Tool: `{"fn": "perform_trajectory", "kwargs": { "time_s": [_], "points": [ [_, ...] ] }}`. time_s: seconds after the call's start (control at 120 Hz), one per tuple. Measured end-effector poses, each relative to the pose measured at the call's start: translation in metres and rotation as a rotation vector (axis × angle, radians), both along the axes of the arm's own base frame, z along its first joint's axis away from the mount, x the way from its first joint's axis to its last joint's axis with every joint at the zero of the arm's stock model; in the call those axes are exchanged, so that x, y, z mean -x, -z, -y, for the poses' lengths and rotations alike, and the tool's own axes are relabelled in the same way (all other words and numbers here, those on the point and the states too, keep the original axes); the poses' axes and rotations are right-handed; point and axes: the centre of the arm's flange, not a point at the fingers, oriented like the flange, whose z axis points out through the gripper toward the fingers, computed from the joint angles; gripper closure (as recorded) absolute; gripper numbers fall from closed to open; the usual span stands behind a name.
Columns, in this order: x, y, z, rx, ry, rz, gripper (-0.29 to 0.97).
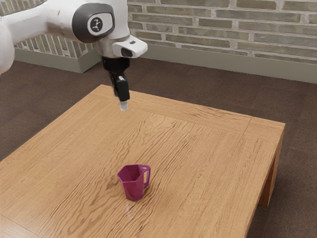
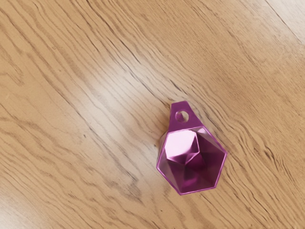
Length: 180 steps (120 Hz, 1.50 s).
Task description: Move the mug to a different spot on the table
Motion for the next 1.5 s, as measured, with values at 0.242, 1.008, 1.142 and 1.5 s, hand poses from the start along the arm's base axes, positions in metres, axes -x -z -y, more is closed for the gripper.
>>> {"fn": "perform_trajectory", "kwargs": {
  "time_s": [0.242,1.008,1.142,1.5],
  "points": [
    [0.01,0.078,0.018,-0.008,-0.09,-0.109,0.0],
    [0.0,0.238,0.044,-0.044,-0.213,-0.062,0.0],
    [-0.003,0.255,0.051,-0.046,-0.223,-0.058,0.0],
    [-0.006,0.299,0.059,-0.08,-0.232,-0.062,0.0]
  ]
}}
